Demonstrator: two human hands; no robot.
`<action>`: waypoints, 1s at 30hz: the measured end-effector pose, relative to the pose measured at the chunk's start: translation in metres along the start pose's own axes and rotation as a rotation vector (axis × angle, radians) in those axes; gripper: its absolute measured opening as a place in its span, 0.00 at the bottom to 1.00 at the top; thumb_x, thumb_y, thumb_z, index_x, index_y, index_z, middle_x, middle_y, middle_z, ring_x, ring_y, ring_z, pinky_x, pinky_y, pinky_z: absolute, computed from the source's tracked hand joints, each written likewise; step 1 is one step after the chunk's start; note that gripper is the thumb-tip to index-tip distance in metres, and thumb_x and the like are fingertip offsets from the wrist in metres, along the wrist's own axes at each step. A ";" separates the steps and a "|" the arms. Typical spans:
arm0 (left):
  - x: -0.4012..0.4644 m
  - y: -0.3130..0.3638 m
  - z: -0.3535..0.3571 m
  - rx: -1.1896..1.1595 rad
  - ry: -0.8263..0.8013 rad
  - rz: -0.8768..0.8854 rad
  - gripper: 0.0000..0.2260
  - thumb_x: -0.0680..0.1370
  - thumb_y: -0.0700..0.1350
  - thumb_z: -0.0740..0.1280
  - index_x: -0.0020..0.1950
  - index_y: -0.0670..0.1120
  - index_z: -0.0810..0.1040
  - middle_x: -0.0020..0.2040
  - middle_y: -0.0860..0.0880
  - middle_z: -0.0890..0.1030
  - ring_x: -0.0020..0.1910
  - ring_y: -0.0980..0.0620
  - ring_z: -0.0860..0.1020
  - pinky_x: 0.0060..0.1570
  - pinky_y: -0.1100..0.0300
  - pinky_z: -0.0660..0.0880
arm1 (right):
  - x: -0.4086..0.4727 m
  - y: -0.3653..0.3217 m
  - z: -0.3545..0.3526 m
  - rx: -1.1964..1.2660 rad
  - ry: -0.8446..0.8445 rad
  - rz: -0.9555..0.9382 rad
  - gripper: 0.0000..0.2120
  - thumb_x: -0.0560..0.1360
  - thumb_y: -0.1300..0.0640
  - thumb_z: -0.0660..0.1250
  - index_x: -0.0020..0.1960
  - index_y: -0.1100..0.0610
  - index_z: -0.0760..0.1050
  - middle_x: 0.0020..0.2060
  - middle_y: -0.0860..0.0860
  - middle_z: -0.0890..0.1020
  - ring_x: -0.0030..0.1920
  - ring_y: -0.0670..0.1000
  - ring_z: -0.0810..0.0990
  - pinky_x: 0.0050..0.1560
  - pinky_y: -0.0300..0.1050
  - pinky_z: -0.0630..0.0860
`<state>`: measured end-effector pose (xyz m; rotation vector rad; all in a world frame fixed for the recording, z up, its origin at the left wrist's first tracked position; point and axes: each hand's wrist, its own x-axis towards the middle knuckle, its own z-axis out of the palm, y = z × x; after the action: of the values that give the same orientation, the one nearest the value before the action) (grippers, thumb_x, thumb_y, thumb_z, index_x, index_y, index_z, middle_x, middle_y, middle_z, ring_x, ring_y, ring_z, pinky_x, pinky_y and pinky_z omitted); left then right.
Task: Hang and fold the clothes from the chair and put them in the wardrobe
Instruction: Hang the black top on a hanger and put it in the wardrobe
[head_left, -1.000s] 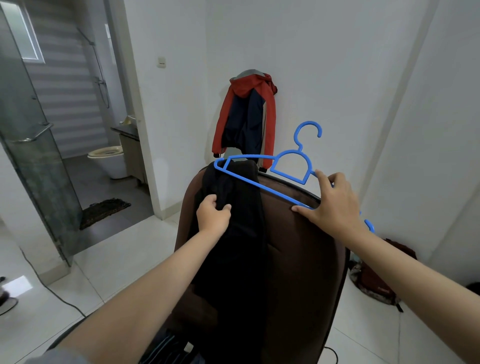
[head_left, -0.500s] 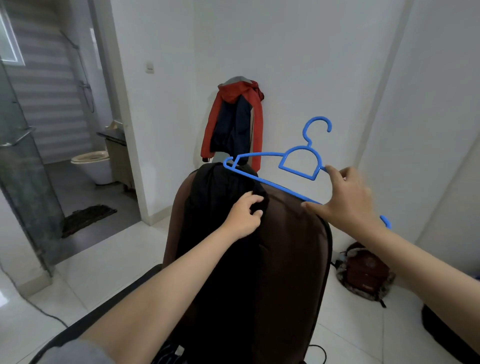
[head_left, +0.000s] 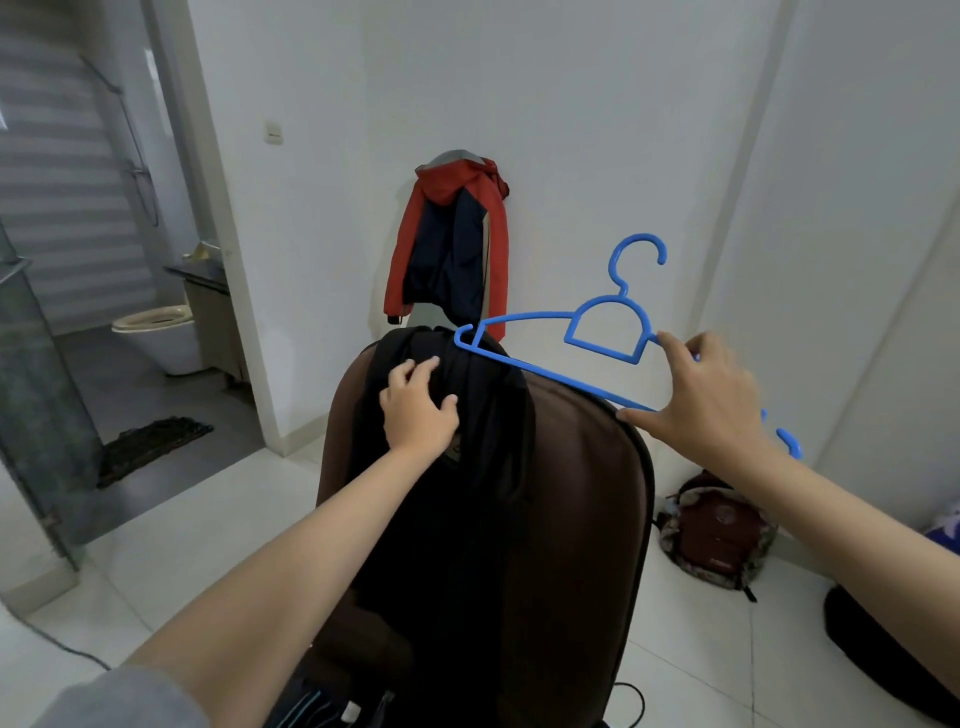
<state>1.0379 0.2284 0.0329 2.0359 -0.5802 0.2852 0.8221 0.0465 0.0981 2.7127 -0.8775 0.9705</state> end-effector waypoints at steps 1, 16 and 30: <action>0.007 -0.004 -0.001 0.021 -0.017 -0.052 0.24 0.75 0.44 0.68 0.71 0.52 0.67 0.73 0.47 0.62 0.69 0.43 0.64 0.63 0.54 0.66 | -0.001 0.000 0.001 0.003 -0.009 0.008 0.44 0.59 0.37 0.76 0.68 0.55 0.68 0.50 0.56 0.71 0.46 0.55 0.72 0.42 0.46 0.67; 0.016 -0.024 -0.012 -0.018 -0.086 -0.025 0.21 0.75 0.36 0.67 0.68 0.42 0.72 0.65 0.46 0.74 0.64 0.48 0.72 0.57 0.67 0.63 | -0.011 -0.018 -0.006 0.018 -0.078 0.070 0.44 0.60 0.39 0.76 0.70 0.54 0.65 0.52 0.56 0.69 0.50 0.56 0.71 0.45 0.48 0.69; -0.003 -0.045 -0.017 0.027 -0.211 -0.057 0.18 0.75 0.39 0.67 0.64 0.45 0.74 0.65 0.45 0.71 0.52 0.51 0.74 0.50 0.62 0.69 | -0.032 -0.006 -0.012 -0.022 -0.058 0.073 0.42 0.60 0.39 0.77 0.68 0.54 0.66 0.49 0.55 0.68 0.44 0.53 0.67 0.41 0.48 0.68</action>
<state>1.0590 0.2626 0.0062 2.1195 -0.6488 0.0442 0.7989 0.0701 0.0883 2.7202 -0.9983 0.8931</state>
